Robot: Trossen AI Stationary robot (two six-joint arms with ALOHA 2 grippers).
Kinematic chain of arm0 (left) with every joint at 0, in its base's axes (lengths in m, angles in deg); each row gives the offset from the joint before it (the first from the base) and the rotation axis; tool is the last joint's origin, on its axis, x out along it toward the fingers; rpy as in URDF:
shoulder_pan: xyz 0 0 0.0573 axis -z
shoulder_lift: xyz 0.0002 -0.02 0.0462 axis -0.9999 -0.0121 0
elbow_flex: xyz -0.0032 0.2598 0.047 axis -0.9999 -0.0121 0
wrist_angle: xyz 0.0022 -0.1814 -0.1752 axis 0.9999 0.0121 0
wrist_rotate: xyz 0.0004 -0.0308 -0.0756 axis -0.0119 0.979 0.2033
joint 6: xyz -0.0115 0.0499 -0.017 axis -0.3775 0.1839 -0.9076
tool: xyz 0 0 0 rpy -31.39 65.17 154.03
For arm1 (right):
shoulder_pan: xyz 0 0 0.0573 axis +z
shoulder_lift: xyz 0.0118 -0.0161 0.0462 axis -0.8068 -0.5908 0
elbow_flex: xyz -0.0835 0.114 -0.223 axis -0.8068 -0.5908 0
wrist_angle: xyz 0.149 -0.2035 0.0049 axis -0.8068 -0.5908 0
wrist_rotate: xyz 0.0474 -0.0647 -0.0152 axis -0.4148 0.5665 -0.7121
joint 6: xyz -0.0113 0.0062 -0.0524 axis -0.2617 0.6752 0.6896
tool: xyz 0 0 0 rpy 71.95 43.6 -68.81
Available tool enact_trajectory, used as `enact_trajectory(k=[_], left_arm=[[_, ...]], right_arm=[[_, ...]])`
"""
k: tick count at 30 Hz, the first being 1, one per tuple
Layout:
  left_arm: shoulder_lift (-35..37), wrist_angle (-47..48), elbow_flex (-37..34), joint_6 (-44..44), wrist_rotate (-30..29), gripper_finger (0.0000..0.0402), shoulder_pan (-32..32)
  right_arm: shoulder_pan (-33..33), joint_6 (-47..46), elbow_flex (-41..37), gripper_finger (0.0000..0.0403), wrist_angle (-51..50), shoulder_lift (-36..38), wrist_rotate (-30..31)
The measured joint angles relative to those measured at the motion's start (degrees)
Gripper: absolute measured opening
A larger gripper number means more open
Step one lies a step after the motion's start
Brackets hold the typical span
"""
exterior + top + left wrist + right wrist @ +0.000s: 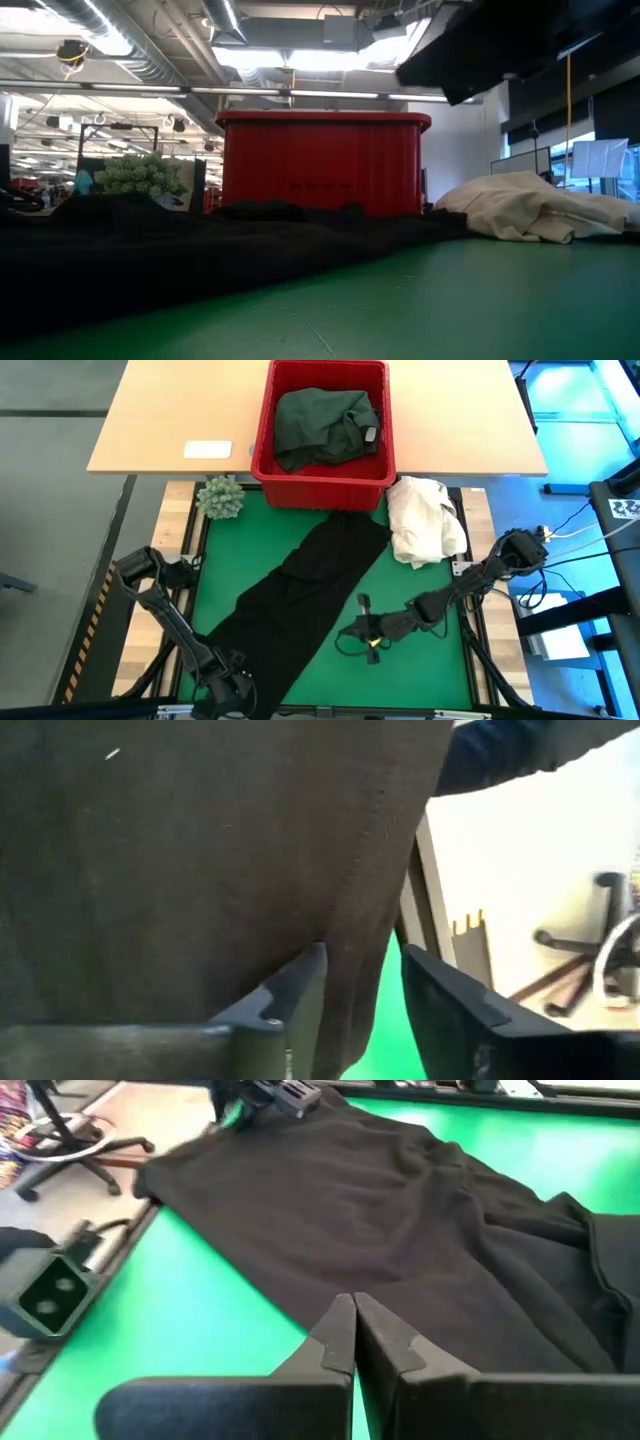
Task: Fold laundry
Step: Fold the black shirt
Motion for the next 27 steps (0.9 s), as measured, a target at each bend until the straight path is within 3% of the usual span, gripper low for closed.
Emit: enact_trajectory(k=[8, 13, 19, 27], left_arm=[[0.1, 10.0, 6.6, 1.8, -2.5, 0.0186, 0.0], [0.2, 21.6, 12.7, 3.0, -9.6, 0.0190, 1.4], [-2.2, 20.5, 12.7, 1.9, -14.1, 0.0190, 4.0], [-5.7, 20.3, 12.6, 4.1, -11.1, 0.0190, 4.7]], right_arm=[[-2.4, 0.8, 1.7, 0.0003, -0.5, -3.1, -0.6], [-3.1, 1.3, 1.9, 0.0003, -0.4, -3.3, -1.0], [-3.1, 2.6, 1.9, 0.0003, -0.8, -3.3, -1.0], [-3.1, 5.4, 1.9, 0.0003, -0.8, -3.3, -1.0]])
